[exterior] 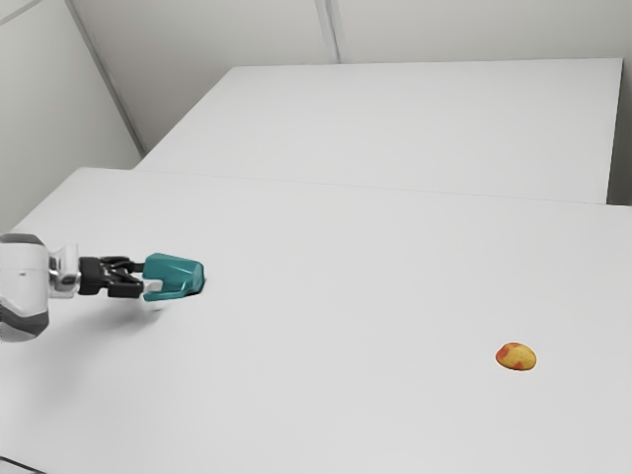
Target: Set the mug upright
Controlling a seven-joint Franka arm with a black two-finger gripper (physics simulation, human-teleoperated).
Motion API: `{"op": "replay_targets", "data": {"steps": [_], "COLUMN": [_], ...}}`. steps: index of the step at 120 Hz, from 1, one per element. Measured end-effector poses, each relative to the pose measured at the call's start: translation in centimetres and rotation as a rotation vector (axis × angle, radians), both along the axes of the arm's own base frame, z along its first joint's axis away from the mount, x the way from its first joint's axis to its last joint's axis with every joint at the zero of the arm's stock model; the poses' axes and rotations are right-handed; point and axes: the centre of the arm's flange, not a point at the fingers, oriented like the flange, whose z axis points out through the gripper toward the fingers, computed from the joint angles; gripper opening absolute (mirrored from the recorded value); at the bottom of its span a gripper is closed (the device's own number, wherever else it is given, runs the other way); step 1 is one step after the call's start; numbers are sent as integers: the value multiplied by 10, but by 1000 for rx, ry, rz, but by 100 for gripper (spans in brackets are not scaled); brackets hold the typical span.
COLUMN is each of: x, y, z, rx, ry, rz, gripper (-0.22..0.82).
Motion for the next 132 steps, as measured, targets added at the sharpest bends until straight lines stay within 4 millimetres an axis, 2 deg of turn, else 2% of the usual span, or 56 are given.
{"op": "replay_targets", "data": {"steps": [29, 69, 109, 125, 132], "x": [-1, 3, 24, 37, 44], "y": [-10, -15, -23, -39, -53], "z": [-6, 2, 28, 52, 75], "rx": [0, 23, 57, 86, 131], "ry": [-38, -90, -150, -171, -163], "rz": [-36, -70, -114, -148, -195], "gripper": [46, 10, -12, -14, -15]}}
